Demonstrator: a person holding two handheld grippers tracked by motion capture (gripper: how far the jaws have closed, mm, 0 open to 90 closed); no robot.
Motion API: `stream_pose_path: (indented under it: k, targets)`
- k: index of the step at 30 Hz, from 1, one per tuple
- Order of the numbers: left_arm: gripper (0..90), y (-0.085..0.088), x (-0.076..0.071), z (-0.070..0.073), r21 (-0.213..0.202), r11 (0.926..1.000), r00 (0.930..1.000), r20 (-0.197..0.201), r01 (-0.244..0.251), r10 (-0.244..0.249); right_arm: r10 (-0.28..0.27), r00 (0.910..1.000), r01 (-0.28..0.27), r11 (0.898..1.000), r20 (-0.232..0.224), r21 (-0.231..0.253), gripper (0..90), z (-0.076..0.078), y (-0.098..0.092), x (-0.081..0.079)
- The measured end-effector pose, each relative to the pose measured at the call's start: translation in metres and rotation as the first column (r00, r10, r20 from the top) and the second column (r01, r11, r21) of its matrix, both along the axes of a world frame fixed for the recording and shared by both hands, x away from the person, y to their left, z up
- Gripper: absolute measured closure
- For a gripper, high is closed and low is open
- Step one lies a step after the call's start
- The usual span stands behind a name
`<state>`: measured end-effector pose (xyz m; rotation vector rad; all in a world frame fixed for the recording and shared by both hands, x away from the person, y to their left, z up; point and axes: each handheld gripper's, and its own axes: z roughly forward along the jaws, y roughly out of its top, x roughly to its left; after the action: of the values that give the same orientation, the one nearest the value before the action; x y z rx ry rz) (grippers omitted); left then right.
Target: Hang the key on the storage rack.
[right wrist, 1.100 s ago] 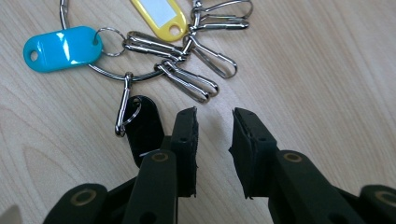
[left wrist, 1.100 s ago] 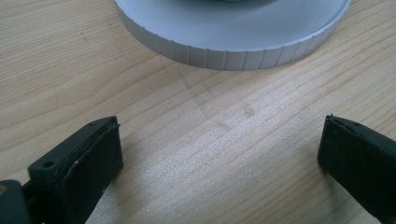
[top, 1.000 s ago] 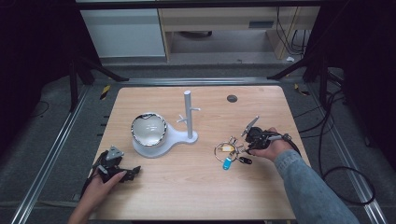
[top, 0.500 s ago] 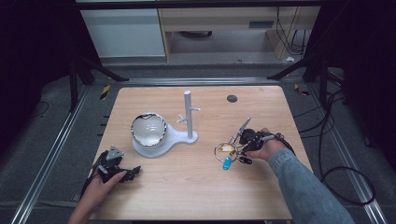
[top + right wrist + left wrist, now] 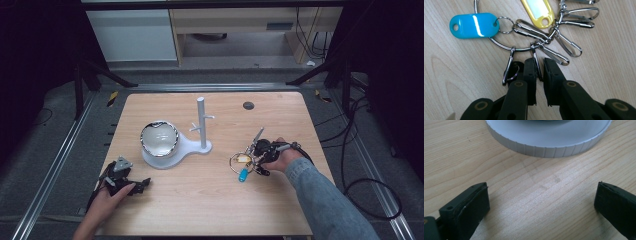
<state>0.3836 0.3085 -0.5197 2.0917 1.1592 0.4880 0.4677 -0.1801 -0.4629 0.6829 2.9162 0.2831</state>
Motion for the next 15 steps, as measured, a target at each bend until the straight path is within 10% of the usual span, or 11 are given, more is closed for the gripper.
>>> stream_pose_path:
  k: [15]
  targets:
    - [0.0,0.0000,0.0000,0.0000,0.000,1.0000,1.0000,0.000,0.000,0.000,0.037,0.9984,-0.039,0.998,-0.042,-0.051,84.3,0.0017,0.0098,0.0065]
